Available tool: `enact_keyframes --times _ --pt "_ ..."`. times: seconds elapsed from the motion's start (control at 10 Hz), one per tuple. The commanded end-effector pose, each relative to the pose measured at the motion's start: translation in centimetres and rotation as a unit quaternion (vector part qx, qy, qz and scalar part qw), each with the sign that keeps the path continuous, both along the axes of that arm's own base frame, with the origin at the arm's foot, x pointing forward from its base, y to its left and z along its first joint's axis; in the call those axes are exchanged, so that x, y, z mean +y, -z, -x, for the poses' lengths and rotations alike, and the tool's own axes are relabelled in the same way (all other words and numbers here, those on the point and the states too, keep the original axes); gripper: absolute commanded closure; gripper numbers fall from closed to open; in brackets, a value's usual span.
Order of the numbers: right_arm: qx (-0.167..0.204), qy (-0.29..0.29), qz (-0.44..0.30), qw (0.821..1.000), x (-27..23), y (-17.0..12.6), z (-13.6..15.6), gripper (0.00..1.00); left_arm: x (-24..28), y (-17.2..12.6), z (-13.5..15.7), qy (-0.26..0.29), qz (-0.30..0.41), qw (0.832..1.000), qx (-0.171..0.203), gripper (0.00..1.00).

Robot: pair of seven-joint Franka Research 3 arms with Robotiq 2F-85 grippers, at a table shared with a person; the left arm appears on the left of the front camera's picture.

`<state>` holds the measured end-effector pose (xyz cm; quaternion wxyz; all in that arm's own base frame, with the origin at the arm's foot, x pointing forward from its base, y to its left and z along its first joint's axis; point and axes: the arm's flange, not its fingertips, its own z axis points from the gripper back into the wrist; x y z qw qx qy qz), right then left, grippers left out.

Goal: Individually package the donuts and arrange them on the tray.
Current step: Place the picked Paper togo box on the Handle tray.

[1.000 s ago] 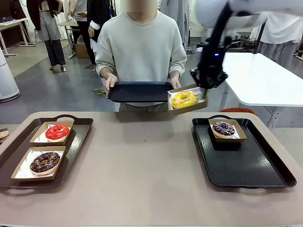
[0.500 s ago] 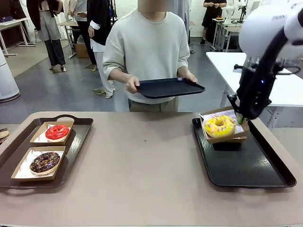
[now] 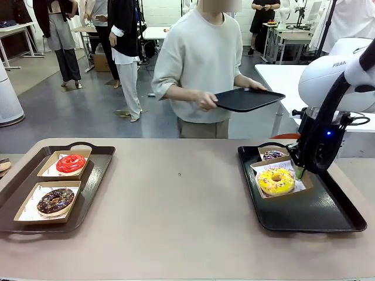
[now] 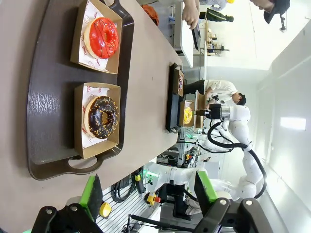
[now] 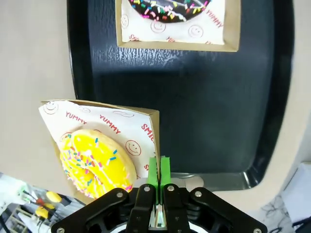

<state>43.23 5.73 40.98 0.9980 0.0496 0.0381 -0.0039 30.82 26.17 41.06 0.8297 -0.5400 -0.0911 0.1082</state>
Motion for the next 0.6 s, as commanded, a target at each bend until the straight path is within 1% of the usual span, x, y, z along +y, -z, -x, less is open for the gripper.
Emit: enact_keyframes --times 0.0,0.1,0.5 --pt "-0.013 0.033 -0.005 0.999 1.0 -0.6 -0.8 0.98 0.1 -0.3 0.0 -0.006 0.000 1.000 -0.002 0.00" --pt "0.000 0.000 0.000 1.000 0.0 0.0 0.0 0.98 0.1 -0.3 0.0 -0.006 0.000 1.000 -0.002 0.00" --pt "0.000 0.000 0.000 1.000 0.0 0.0 0.0 0.98 0.1 -0.3 0.0 -0.006 0.000 1.000 -0.002 0.00"
